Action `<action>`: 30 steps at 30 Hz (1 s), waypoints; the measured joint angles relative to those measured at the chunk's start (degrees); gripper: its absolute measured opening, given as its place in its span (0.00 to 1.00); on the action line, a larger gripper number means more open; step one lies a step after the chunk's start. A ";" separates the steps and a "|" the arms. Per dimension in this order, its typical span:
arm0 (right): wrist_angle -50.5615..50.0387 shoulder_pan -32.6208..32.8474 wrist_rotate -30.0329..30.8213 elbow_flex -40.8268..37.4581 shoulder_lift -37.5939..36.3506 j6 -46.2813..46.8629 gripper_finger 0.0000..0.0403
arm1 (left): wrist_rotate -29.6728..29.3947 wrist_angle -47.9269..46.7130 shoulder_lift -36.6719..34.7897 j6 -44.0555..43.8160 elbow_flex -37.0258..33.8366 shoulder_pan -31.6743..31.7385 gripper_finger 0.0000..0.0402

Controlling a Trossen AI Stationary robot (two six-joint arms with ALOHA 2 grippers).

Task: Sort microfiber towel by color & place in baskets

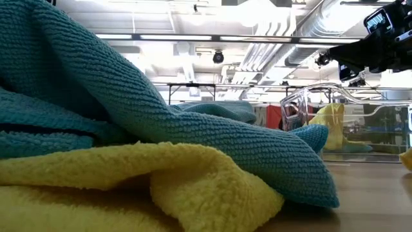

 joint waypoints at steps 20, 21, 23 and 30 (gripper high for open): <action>0.02 -0.01 0.00 0.00 0.00 0.62 0.00 | 0.02 -0.01 0.00 0.00 0.00 -0.01 0.00; 0.02 0.00 0.07 0.00 -0.02 1.61 0.00 | 0.02 -0.01 0.00 0.00 0.00 0.00 0.00; 0.04 -0.06 2.12 0.03 0.00 4.65 0.00 | 0.01 -0.01 0.01 0.00 -0.01 -0.01 0.00; -1.37 -0.06 10.77 7.69 2.90 3.07 0.00 | 0.00 -0.01 0.00 0.00 0.00 0.00 0.00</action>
